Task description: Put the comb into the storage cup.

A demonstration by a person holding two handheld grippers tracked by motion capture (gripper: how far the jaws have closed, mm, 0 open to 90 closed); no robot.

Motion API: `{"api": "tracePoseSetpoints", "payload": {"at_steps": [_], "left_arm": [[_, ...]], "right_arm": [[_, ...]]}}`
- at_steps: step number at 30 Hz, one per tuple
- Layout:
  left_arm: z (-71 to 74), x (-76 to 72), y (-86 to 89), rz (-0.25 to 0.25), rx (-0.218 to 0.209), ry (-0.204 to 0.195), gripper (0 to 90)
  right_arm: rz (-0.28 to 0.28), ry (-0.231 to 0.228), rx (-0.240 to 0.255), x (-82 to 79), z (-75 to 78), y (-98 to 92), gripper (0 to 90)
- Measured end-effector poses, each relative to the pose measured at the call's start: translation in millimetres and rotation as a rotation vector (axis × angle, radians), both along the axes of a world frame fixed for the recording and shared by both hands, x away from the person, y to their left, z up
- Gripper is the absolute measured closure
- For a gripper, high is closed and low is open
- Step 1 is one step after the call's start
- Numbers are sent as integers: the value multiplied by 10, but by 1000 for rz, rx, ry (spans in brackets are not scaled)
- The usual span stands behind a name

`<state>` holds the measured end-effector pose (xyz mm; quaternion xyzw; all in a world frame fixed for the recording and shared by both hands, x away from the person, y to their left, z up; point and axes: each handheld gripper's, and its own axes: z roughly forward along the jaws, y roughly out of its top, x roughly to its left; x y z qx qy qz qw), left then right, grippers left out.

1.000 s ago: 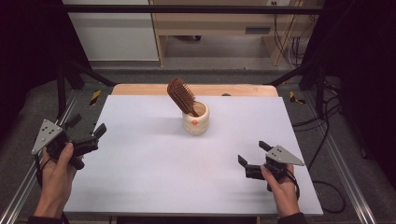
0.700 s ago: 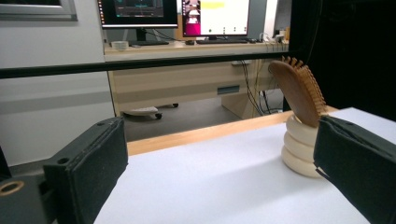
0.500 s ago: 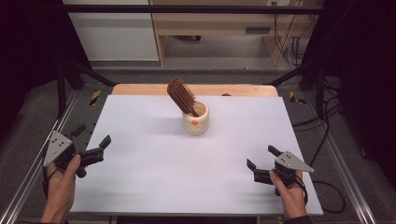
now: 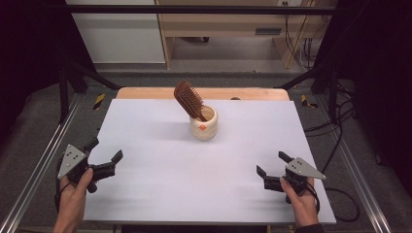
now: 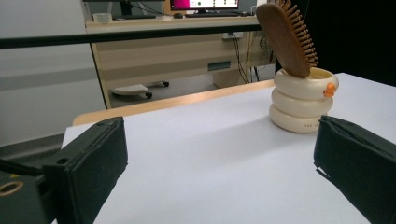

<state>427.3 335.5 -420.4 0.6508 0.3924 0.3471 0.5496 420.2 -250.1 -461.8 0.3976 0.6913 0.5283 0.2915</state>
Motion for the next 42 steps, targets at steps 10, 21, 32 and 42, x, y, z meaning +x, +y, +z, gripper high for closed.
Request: {"api": "tracePoseSetpoints", "payload": {"at_steps": [10,21,32,42], "left_arm": [[-102,-33,-22,-8,-26,26,28],[-175,-53,-98,-42,-33,43,28],[-211,-71,-200,-93,-60,51,28],[-233,-105,-345,-132,-55,57,28]], "right_arm": [[4,2,-3,3,-12,13,32],[20,4,-9,4,-30,33,32],[25,-1,-17,15,-43,58,34],[43,-16,-14,38,-33,112,37]]}}
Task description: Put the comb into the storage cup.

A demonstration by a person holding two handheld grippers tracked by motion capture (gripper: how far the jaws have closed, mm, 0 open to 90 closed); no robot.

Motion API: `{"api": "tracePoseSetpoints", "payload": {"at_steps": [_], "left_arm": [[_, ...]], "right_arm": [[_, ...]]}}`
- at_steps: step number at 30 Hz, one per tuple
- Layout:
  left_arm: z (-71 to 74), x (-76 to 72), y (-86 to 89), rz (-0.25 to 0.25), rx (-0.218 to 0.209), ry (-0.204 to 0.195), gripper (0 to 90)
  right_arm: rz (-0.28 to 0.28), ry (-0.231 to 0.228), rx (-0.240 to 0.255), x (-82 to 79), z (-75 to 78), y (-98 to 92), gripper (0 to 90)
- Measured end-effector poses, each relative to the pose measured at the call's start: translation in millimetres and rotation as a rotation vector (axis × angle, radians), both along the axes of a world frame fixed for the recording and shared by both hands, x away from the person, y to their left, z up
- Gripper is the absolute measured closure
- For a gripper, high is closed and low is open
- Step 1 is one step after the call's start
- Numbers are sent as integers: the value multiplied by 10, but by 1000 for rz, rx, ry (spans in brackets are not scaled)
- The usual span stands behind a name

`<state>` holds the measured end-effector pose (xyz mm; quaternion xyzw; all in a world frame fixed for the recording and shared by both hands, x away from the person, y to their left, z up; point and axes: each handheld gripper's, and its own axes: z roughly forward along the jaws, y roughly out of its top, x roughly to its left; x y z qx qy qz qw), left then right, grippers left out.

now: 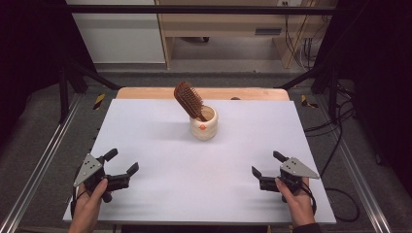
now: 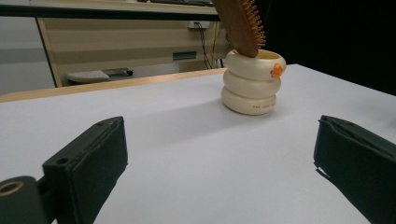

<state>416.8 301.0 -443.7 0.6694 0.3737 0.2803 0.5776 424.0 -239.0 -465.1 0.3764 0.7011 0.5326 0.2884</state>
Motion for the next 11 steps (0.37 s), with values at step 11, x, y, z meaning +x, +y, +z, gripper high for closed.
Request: {"api": "tracePoseSetpoints", "payload": {"at_steps": [11], "left_arm": [[19,-29,-167,42,50,-58,30]], "right_arm": [[24,-13,25,20,28,87,37]]}}
